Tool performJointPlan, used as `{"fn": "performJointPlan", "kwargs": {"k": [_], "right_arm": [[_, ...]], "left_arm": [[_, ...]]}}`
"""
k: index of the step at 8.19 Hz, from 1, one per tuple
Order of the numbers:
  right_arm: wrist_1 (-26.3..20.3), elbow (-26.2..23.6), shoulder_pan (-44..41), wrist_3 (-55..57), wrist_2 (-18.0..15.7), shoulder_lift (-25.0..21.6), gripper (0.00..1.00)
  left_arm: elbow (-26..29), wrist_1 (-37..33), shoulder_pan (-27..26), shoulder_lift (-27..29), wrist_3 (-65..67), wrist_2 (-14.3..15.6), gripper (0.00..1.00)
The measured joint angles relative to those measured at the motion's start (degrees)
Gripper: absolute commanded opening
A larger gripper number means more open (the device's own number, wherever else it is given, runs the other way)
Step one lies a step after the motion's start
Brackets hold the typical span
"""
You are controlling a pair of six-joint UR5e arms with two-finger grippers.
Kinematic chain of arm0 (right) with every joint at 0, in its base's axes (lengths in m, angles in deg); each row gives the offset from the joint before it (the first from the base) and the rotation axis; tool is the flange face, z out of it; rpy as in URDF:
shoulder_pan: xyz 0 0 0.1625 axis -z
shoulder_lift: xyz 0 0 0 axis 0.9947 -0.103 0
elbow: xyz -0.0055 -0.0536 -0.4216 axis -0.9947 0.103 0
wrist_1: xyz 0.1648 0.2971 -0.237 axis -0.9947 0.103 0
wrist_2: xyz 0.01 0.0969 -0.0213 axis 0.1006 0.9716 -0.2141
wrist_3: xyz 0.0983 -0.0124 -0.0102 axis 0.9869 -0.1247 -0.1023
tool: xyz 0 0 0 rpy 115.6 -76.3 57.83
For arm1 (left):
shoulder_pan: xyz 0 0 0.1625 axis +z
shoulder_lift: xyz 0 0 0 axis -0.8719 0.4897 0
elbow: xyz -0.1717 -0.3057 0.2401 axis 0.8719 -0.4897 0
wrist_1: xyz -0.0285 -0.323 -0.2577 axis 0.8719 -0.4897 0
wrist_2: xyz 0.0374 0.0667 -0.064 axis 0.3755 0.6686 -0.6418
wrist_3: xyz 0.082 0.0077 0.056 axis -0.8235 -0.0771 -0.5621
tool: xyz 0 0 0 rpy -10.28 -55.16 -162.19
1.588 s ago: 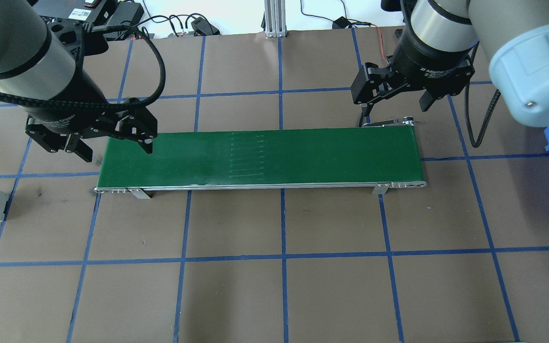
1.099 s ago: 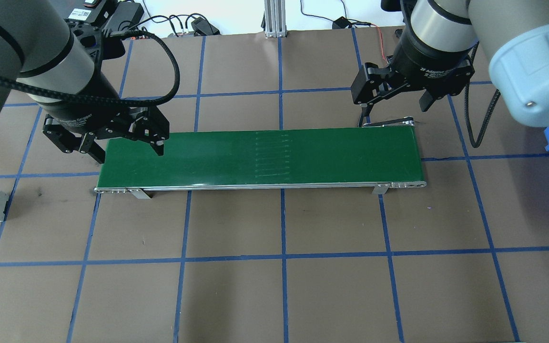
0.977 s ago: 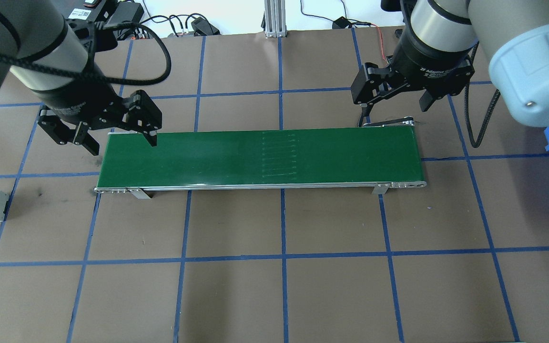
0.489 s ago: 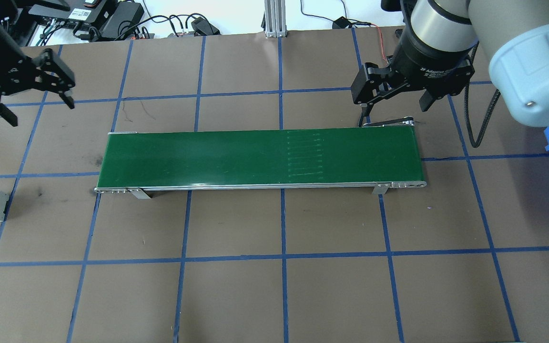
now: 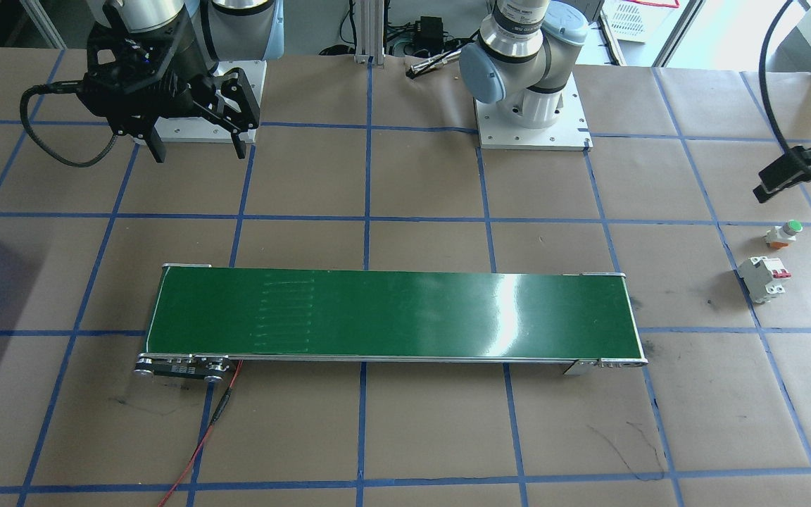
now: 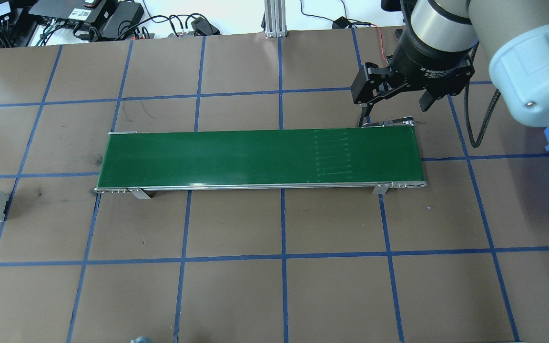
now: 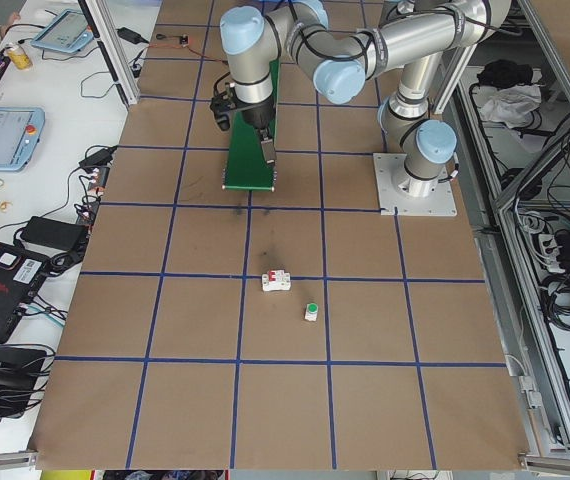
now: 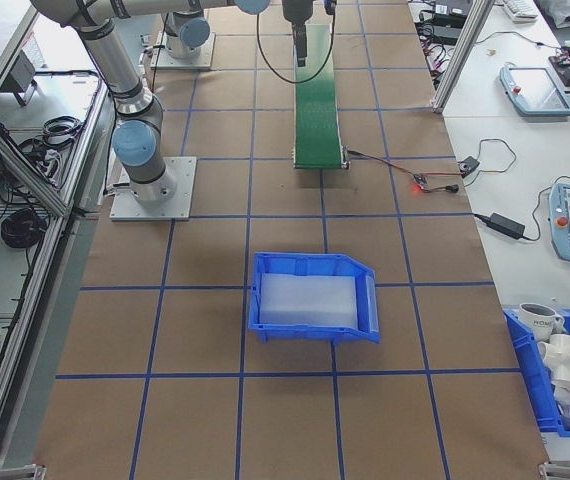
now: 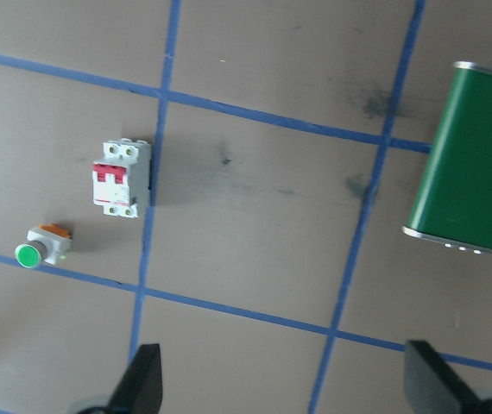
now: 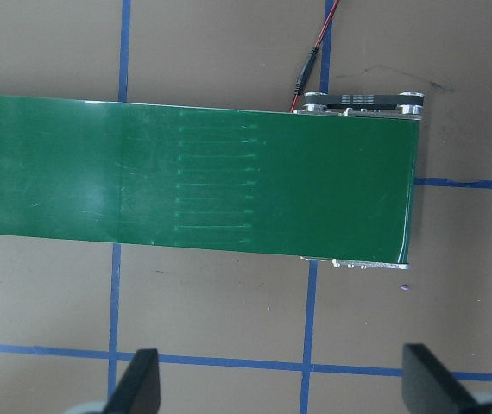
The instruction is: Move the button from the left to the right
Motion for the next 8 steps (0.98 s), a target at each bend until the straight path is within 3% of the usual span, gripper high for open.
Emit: {"fn": "performJointPlan", "kwargs": {"k": [4,8], "right_arm": [[0.0,0.0,0.0,0.0,0.0,0.0,1.0],[-0.4,0.0,0.0,-0.1,-0.4,-0.1,1.0]], "left_arm": [[-2.9,13.9,18.9,5.6,-30.0,-0.3,1.0],[-12.7,32.2,26.9,14.3,-44.3,-0.6,1.0]]}}
